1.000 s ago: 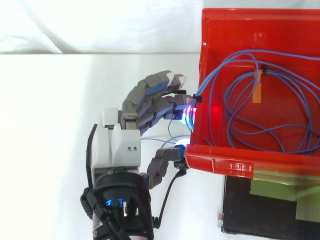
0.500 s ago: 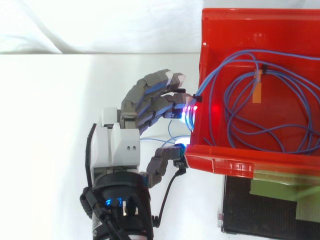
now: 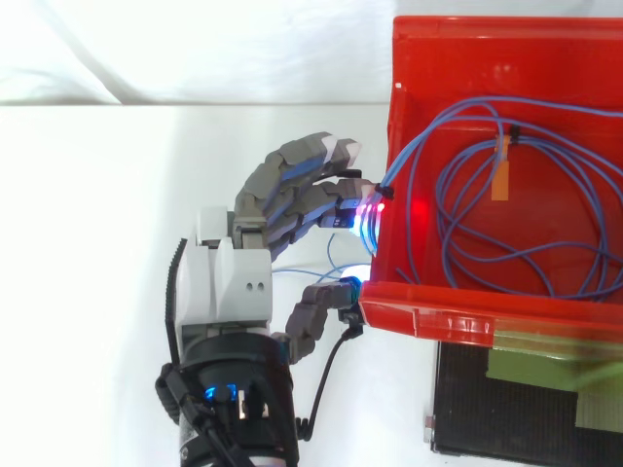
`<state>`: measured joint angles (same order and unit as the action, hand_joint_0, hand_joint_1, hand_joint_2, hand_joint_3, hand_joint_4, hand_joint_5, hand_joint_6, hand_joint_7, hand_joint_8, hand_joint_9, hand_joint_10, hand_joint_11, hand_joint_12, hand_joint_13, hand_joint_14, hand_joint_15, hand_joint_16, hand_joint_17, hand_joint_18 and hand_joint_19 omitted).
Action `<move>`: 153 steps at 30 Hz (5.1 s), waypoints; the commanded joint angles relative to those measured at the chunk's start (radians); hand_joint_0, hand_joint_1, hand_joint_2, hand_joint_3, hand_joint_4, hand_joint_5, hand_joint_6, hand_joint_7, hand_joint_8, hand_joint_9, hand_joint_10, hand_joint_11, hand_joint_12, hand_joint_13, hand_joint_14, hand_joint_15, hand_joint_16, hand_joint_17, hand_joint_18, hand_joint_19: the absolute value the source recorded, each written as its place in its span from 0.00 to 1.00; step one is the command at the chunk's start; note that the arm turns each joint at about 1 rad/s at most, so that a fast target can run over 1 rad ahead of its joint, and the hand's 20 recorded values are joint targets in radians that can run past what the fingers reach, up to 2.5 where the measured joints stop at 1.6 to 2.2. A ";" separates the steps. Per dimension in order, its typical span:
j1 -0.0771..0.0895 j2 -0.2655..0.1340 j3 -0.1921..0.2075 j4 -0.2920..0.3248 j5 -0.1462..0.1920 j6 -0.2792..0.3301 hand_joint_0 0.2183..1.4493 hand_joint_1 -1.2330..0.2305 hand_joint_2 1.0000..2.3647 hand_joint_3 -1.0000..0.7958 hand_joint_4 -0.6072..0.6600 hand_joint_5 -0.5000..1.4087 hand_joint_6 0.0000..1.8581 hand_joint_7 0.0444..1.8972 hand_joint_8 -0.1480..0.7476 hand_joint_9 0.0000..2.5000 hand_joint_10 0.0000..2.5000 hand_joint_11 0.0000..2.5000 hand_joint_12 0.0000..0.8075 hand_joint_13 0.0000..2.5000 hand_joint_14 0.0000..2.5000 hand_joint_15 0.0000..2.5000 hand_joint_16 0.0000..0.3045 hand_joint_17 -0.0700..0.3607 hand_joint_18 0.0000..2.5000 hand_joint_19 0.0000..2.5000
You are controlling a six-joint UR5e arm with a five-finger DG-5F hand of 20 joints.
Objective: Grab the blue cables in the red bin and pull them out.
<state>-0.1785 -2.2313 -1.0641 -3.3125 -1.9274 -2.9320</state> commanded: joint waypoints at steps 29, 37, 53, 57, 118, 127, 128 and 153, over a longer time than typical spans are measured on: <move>-0.003 0.001 0.000 -0.002 -0.001 0.000 0.46 0.28 0.00 0.00 0.60 0.84 0.00 0.45 0.44 0.42 0.01 0.20 0.36 0.33 0.01 0.18 0.12 0.36 0.24 0.23; -0.003 -0.001 0.001 -0.001 -0.001 0.000 0.47 0.28 0.00 0.00 0.59 0.84 0.00 0.45 0.43 0.43 0.01 0.20 0.36 0.33 0.01 0.18 0.12 0.35 0.24 0.23; -0.001 -0.001 0.001 -0.001 -0.001 0.000 0.47 0.28 0.00 0.00 0.58 0.84 0.00 0.45 0.42 0.44 0.01 0.20 0.36 0.33 0.01 0.18 0.12 0.35 0.24 0.23; 0.001 -0.001 0.000 0.001 -0.001 0.000 0.46 0.28 0.00 0.00 0.60 0.81 0.00 0.41 0.43 0.43 0.01 0.20 0.37 0.33 0.01 0.18 0.12 0.36 0.24 0.23; -0.004 -0.001 0.019 -0.038 -0.010 0.000 0.44 0.29 0.00 0.00 0.62 0.75 0.01 0.29 0.42 0.41 0.01 0.19 0.38 0.33 0.01 0.18 0.13 0.36 0.24 0.23; -0.004 -0.001 0.019 -0.038 -0.010 -0.015 0.45 0.29 0.00 0.00 0.61 0.75 0.01 0.29 0.42 0.41 0.01 0.19 0.37 0.32 0.01 0.17 0.13 0.36 0.24 0.23; -0.004 -0.001 0.019 -0.038 -0.010 -0.015 0.45 0.29 0.00 0.00 0.61 0.75 0.01 0.29 0.42 0.41 0.01 0.19 0.37 0.32 0.01 0.18 0.13 0.36 0.24 0.23; -0.007 -0.001 0.018 -0.033 -0.010 -0.042 0.46 0.28 0.00 0.00 0.61 0.76 0.01 0.30 0.42 0.42 0.01 0.19 0.37 0.32 0.01 0.18 0.12 0.36 0.24 0.23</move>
<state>-0.1860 -2.2318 -1.0458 -3.3472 -1.9374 -2.9733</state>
